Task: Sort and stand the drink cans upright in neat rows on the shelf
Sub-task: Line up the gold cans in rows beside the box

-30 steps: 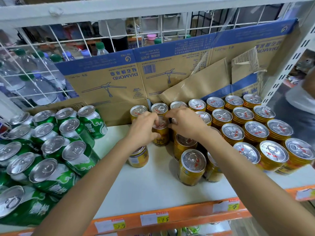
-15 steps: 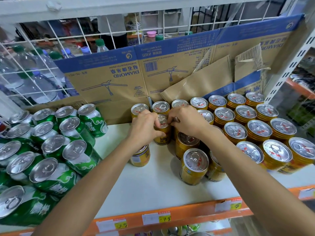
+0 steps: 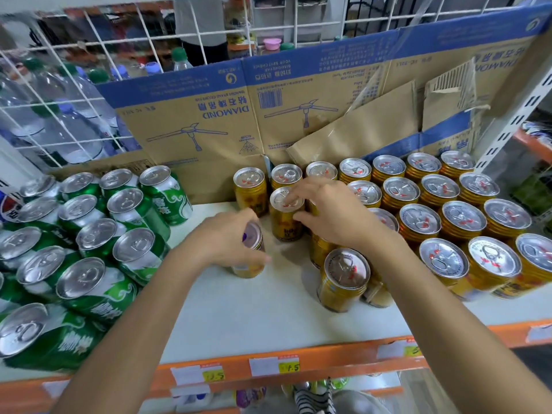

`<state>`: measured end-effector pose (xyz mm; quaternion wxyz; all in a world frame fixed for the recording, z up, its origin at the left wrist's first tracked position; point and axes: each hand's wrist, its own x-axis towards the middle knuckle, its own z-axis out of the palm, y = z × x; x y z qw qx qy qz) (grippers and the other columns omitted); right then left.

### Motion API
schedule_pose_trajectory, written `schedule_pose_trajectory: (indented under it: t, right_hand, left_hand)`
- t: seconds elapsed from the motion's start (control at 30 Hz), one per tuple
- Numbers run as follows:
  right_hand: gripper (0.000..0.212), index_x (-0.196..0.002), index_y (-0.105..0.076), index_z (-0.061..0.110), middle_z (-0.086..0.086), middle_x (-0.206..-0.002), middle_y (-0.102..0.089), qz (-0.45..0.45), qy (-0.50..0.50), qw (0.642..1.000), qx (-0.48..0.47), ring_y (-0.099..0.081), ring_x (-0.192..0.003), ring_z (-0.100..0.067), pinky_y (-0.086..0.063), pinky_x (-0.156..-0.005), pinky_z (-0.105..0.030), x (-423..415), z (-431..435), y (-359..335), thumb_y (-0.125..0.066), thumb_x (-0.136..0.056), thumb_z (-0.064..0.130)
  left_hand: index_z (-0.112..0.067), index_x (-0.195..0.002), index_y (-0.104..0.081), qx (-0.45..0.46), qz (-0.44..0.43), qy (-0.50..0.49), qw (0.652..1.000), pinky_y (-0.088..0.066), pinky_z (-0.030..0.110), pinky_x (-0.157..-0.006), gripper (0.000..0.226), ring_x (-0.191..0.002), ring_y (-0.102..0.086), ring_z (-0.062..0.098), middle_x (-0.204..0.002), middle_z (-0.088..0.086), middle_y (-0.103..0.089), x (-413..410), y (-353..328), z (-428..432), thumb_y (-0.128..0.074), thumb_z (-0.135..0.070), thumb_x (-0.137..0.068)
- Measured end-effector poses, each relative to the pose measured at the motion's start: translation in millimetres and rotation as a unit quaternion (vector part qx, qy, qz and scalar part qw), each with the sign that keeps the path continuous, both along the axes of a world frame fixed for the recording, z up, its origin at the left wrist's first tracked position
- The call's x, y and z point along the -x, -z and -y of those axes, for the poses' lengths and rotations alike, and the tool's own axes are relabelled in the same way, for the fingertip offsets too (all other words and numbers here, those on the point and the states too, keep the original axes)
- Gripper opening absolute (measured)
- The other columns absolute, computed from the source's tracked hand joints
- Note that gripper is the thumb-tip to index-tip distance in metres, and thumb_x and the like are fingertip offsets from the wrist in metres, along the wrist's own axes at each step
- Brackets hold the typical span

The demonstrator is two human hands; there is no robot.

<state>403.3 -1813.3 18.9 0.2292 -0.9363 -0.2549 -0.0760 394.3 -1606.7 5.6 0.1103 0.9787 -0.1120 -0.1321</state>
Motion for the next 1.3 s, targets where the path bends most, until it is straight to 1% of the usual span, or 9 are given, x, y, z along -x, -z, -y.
schedule_pose_trajectory:
  t: [0.17, 0.3, 0.43, 0.6, 0.67, 0.77, 0.93, 1.1, 1.3]
  right_hand:
    - [0.038, -0.119, -0.064, 0.017, -0.001, -0.123, -0.062, -0.060, -0.050, 0.997, -0.006, -0.055, -0.114, -0.019, -0.040, -0.093, -0.027, 16.8, -15.0, -4.6, -0.066, -0.081, 0.011]
    - [0.065, -0.138, -0.043, 0.023, 0.001, -0.136, -0.051, -0.134, -0.053, 0.989, -0.027, -0.046, -0.125, -0.015, -0.038, -0.102, -0.037, 19.7, -18.2, -5.2, -0.071, -0.080, 0.017]
    - [0.076, -0.143, -0.030, 0.030, -0.002, -0.136, -0.049, -0.292, -0.044, 0.943, -0.152, -0.053, -0.119, -0.012, -0.045, -0.101, -0.035, 21.7, -12.3, -19.0, -0.072, -0.080, 0.033]
    - [0.032, -0.120, -0.046, 0.033, -0.004, -0.107, -0.063, -0.397, -0.025, 0.882, -0.254, -0.066, -0.094, -0.025, -0.057, -0.077, -0.038, 23.2, -9.9, -33.2, -0.057, -0.090, 0.033]
    - [0.040, -0.125, -0.050, 0.032, 0.006, -0.104, -0.060, -0.332, -0.017, 0.922, -0.200, -0.064, -0.096, -0.018, -0.058, -0.080, -0.039, 17.2, -5.5, -32.7, -0.062, -0.087, 0.037]
    - [0.053, -0.129, -0.048, 0.037, 0.016, -0.111, -0.057, -0.203, -0.029, 0.979, -0.011, -0.054, -0.107, -0.011, -0.048, -0.090, -0.034, 11.2, -2.7, -35.0, -0.069, -0.080, 0.043]
    - [0.059, -0.121, -0.053, 0.038, 0.008, -0.112, -0.061, -0.116, -0.044, 0.984, 0.129, -0.053, -0.105, -0.017, -0.047, -0.081, -0.034, 19.5, -17.1, -28.6, -0.078, -0.068, 0.040]
    - [0.066, -0.125, -0.049, 0.032, -0.003, -0.118, -0.056, -0.089, -0.022, 0.976, 0.198, -0.043, -0.110, -0.024, -0.038, -0.080, -0.033, 16.4, -23.4, -19.0, -0.077, -0.067, 0.044]
    - [0.072, -0.133, -0.044, 0.025, -0.006, -0.127, -0.039, -0.121, -0.004, 0.975, 0.187, -0.045, -0.116, -0.029, -0.040, -0.089, -0.034, 15.4, -28.4, -14.5, -0.078, -0.070, 0.038]
  left_hand:
    - [-0.037, -0.111, -0.050, 0.126, 0.033, -0.052, 0.990, -0.047, 0.032, -0.081, 0.063, -0.100, -0.057, 0.019, -0.106, -0.008, -0.059, 10.8, 12.5, -12.6, -0.080, -0.051, -0.058]
    - [-0.030, -0.101, -0.058, 0.534, -0.061, -0.146, 0.831, -0.058, 0.041, -0.077, 0.060, -0.093, -0.064, 0.028, -0.100, 0.009, -0.063, 23.5, 6.5, -24.3, -0.082, -0.040, -0.047]
    - [-0.029, -0.100, -0.054, 0.659, -0.067, -0.118, 0.740, -0.047, 0.023, -0.059, 0.058, -0.081, -0.059, 0.017, -0.094, 0.002, -0.059, 31.6, 11.1, -17.0, -0.079, -0.026, -0.048]
    - [-0.021, -0.104, -0.046, 0.756, -0.090, -0.071, 0.645, -0.055, 0.029, -0.067, 0.078, -0.082, -0.062, 0.017, -0.093, 0.002, -0.061, 32.1, 28.6, -1.2, -0.094, -0.021, -0.042]
    - [-0.022, -0.105, -0.042, 0.722, -0.087, -0.066, 0.683, -0.054, 0.026, -0.066, 0.074, -0.083, -0.062, 0.014, -0.099, 0.003, -0.058, 31.3, 31.2, 3.6, -0.087, -0.012, -0.047]
    - [-0.027, -0.107, -0.045, 0.600, -0.043, -0.047, 0.798, -0.053, 0.026, -0.074, 0.065, -0.093, -0.059, 0.007, -0.108, -0.002, -0.057, 28.2, 33.9, 6.5, -0.082, -0.022, -0.054]
    - [-0.034, -0.112, -0.049, 0.418, -0.027, -0.035, 0.907, -0.046, 0.016, -0.084, 0.066, -0.098, -0.060, -0.005, -0.109, -0.017, -0.062, 24.0, 44.5, 10.2, -0.089, -0.027, -0.060]
    - [-0.029, -0.120, -0.049, 0.396, -0.009, -0.040, 0.918, -0.046, 0.005, -0.075, 0.063, -0.091, -0.060, -0.008, -0.104, -0.013, -0.063, 23.6, 52.1, 14.3, -0.085, -0.018, -0.069]
    - [-0.021, -0.112, -0.050, 0.439, -0.037, -0.067, 0.895, -0.055, 0.018, -0.076, 0.055, -0.094, -0.066, 0.008, -0.105, -0.001, -0.064, 24.0, 61.2, 16.9, -0.082, -0.006, -0.070]
